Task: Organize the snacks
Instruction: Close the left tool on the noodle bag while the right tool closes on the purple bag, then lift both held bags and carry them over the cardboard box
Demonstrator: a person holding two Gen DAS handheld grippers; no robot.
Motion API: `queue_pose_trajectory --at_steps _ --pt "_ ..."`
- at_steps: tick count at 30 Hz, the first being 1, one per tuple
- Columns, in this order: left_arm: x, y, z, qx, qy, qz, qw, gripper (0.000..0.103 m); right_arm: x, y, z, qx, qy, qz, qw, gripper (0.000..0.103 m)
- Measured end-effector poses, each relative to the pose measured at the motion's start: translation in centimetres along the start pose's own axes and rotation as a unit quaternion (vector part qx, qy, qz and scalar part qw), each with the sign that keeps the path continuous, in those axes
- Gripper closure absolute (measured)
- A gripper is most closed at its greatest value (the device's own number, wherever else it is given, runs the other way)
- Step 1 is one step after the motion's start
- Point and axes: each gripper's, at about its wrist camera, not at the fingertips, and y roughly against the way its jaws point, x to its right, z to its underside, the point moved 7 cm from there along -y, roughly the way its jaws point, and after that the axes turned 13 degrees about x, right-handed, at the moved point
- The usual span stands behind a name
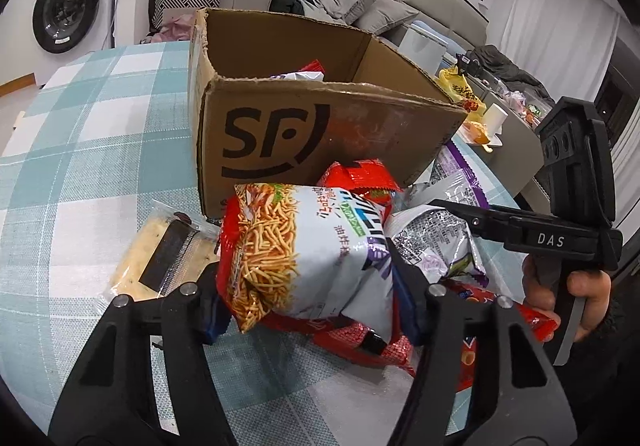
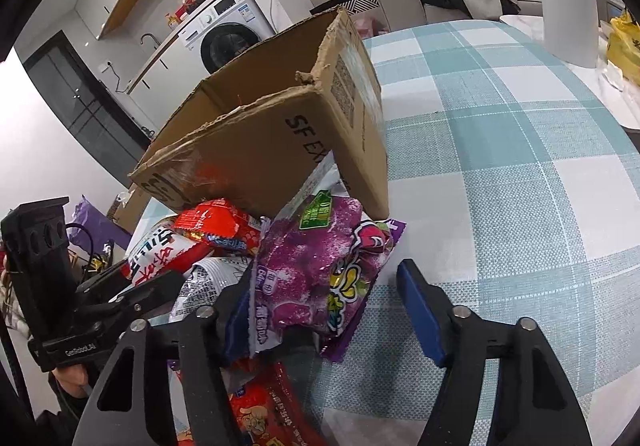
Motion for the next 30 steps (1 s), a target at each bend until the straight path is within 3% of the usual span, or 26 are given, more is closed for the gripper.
queue_pose_trajectory --at_steps 19,30 --pt "0.3 1.5 -0.7 0.023 -0.014 -0.004 0.9996 0.044 -0.5 1.5 -1.0 0.026 0.016 -0.003 1.0 0.068" --pt "0.8 3.1 -1.4 0.043 -0.019 -0.004 0.9989 0.044 -1.0 3.2 -2.0 0.044 0.023 -0.011 0.999 0.069"
